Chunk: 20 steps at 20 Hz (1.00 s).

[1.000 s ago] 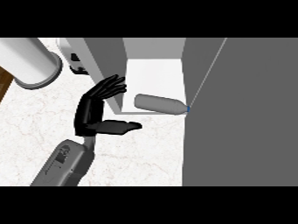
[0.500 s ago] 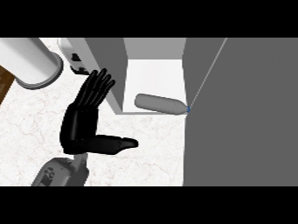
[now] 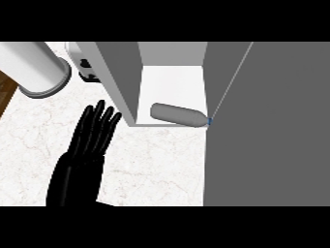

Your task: Pick up the bottled water, place it into the cabinet and close the cabinet

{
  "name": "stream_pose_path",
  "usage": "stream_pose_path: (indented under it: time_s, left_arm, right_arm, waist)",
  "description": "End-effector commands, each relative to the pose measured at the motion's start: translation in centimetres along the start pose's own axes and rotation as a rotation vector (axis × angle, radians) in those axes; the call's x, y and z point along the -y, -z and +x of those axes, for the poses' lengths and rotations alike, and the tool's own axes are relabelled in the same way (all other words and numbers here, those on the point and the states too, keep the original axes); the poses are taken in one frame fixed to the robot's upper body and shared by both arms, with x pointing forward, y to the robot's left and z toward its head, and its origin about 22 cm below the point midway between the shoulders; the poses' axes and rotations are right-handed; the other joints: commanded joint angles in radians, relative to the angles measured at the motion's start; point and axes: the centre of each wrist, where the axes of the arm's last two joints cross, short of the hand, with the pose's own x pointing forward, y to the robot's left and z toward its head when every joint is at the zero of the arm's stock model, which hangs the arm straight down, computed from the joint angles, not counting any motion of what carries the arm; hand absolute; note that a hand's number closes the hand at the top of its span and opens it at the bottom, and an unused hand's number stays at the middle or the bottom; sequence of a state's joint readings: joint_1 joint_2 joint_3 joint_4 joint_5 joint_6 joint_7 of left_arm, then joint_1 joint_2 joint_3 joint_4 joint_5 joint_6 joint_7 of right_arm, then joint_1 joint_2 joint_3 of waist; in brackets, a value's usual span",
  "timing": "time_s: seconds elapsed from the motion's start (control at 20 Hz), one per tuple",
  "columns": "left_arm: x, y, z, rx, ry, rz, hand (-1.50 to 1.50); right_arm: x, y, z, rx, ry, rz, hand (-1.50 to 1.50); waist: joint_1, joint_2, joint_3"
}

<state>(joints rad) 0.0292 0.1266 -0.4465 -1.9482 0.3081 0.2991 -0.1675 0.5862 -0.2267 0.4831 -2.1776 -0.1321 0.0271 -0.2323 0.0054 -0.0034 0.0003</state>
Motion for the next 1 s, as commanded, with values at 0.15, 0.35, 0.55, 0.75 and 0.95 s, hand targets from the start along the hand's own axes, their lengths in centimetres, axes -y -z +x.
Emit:
stream_pose_path:
  time_s: [0.15,0.35,0.55,0.75,0.95]
  left_arm:
    - [-1.2,-4.0,2.3,0.045,-0.016,0.019,-1.5]
    - [-3.1,-6.8,4.6,0.048,0.004,0.05,-1.5]
    - [-6.1,-8.2,6.4,0.076,0.025,0.078,-1.5]
    - [-7.1,-9.1,6.6,0.071,0.021,0.103,-1.5]
    - [-7.4,-9.5,7.8,0.087,0.005,0.096,-1.5]
  right_arm:
    - [-0.6,0.2,0.8,-0.103,-0.062,0.23,1.5]
    - [-2.0,-0.6,3.0,-0.098,-0.055,0.372,1.5]
    - [-3.4,0.5,3.1,-0.102,-0.09,0.4,1.5]
    - [-5.4,0.6,3.6,-0.045,-0.103,0.459,1.5]
    - [-6.0,1.7,3.1,-0.063,-0.118,0.489,1.5]
  waist:
    - [0.006,0.0,-0.001]
    - [0.019,-0.004,-0.002]
    - [0.018,-0.001,-0.003]
    - [0.014,-0.003,-0.003]
    - [0.028,0.001,-0.003]
